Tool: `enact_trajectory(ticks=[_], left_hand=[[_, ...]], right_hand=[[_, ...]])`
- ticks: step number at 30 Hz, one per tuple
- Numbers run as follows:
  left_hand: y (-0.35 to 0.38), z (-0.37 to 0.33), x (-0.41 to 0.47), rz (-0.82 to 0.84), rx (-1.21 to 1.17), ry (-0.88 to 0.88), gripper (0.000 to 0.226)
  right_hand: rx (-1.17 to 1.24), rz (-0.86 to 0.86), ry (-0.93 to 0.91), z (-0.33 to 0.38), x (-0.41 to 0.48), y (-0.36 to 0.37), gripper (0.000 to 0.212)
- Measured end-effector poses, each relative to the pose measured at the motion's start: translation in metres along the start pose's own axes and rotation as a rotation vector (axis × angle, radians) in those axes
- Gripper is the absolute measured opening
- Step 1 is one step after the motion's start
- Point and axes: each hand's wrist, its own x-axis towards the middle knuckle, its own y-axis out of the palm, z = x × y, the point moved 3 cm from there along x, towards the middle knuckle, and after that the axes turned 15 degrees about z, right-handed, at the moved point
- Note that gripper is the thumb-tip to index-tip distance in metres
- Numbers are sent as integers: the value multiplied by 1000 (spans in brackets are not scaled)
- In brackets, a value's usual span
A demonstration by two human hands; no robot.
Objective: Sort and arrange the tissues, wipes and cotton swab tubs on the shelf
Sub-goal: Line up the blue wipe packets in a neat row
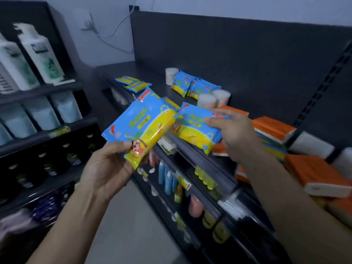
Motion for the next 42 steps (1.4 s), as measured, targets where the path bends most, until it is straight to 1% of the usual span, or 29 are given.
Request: enact_trajectory(ticks=[1,2,3,5,8,9,11,12,16,20,21,24,25,28,29,32,33,37,40,42], left_hand=[[-5,-12,4,13,1,-30,48],[-14,-18,9,66,-34,-23,51],[-20,-27,16,85,-53,-35,54],[-41,-45,35,52,-48,-78,60],[-62,-60,65,75,-8,-127,71],[-69,-64,75,83,9,-135,66],[-78,-70,96,73,81,-140,40],[-81,-72,108,75,114,-137,32],[-97,-82,158,62,209,-79,35],[-111,-94,206,43,355,-86,46],[-115,-97,217,29,364,-83,47],[-123,-105,249,-15,307,-56,46],[-125,-106,261,-17,308,-58,46],[-131,-103,301,-23,329,-103,58],[-133,-100,316,-18,335,-121,55],[-133,-85,362,57,378,-173,30],[-133,-80,378,92,394,-192,26],[-136,-64,434,228,434,-261,26],[-146,-63,475,325,515,-314,25],[-152,-66,493,381,596,-326,25]], right_hand=[[-8,3,3,-3,11,11,16],[-30,-6,11,-4,20,22,12],[-54,-26,23,-4,29,30,11],[-98,-69,35,-3,46,42,13],[-191,-112,3,2,68,51,18],[-225,-122,-5,4,75,53,19],[-250,-140,-14,7,89,54,18],[-253,-148,-17,8,97,53,15],[-328,-203,-7,7,139,48,12],[-418,-271,-39,8,193,42,22],[-461,-277,-47,9,206,42,22],[-566,-285,-77,13,240,37,12],[-612,-306,-88,16,249,34,11],[-792,-395,-89,23,270,23,10],[-841,-419,-75,24,276,19,10],[-927,-476,-19,24,290,4,11],[-939,-494,-12,23,295,0,10],[-959,-571,29,19,311,-6,8],[-984,-657,100,14,329,-5,8],[-988,-677,144,9,337,-2,12]])
